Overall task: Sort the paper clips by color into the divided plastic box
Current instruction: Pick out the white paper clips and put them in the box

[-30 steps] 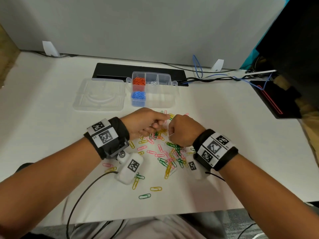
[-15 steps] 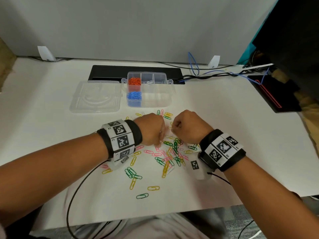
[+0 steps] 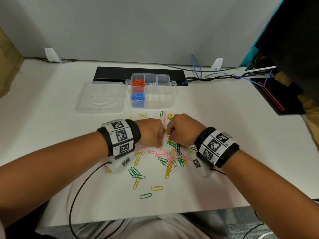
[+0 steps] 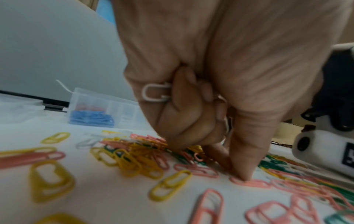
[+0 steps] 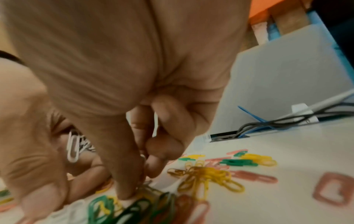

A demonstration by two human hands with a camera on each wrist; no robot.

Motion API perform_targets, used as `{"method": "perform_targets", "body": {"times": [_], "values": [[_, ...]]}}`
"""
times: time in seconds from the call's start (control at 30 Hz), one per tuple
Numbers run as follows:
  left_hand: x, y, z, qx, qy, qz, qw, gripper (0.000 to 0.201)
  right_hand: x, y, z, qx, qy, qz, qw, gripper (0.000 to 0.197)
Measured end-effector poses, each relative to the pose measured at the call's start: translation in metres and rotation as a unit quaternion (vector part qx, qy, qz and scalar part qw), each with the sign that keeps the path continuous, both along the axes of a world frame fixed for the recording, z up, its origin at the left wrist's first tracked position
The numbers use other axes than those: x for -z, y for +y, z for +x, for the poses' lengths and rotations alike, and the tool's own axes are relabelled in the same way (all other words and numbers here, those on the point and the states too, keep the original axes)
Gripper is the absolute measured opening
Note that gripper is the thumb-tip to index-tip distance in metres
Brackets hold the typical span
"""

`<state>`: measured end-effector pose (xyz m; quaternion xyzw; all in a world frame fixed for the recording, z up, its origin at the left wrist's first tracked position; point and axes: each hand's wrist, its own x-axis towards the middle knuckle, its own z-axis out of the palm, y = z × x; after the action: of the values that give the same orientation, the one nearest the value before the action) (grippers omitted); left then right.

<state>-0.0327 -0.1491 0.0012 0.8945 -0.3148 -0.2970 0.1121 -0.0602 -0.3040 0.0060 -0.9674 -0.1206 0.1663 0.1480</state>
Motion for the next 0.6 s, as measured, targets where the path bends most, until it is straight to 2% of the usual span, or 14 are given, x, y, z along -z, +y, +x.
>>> {"method": "perform_targets", "body": {"times": [0.17,0.4,0.47,0.53,0.57,0.6], "values": [[0.000,-0.002,0.002,0.017,0.009,0.015,1.000,0.009,0.002,-0.001,0.000,-0.016,-0.001,-0.031,0.999,0.008],[0.001,0.002,0.001,0.038,0.012,0.004,0.999,0.017,0.002,-0.005,-0.002,0.018,-0.033,0.008,0.999,0.014],[0.000,0.007,0.003,0.019,0.031,-0.037,0.999,0.017,-0.001,-0.009,-0.001,0.041,-0.050,0.060,0.996,0.014],[-0.007,0.013,0.005,-0.048,0.077,-0.114,0.989,0.021,-0.006,-0.013,-0.002,0.073,-0.071,0.129,0.986,0.014],[-0.012,0.017,0.006,-0.104,0.123,-0.173,0.972,0.026,-0.009,-0.013,-0.003,0.091,-0.080,0.166,0.979,0.014],[-0.016,0.021,0.007,-0.175,0.201,-0.252,0.930,0.031,-0.013,-0.013,-0.004,0.110,-0.089,0.202,0.969,0.014]]}}
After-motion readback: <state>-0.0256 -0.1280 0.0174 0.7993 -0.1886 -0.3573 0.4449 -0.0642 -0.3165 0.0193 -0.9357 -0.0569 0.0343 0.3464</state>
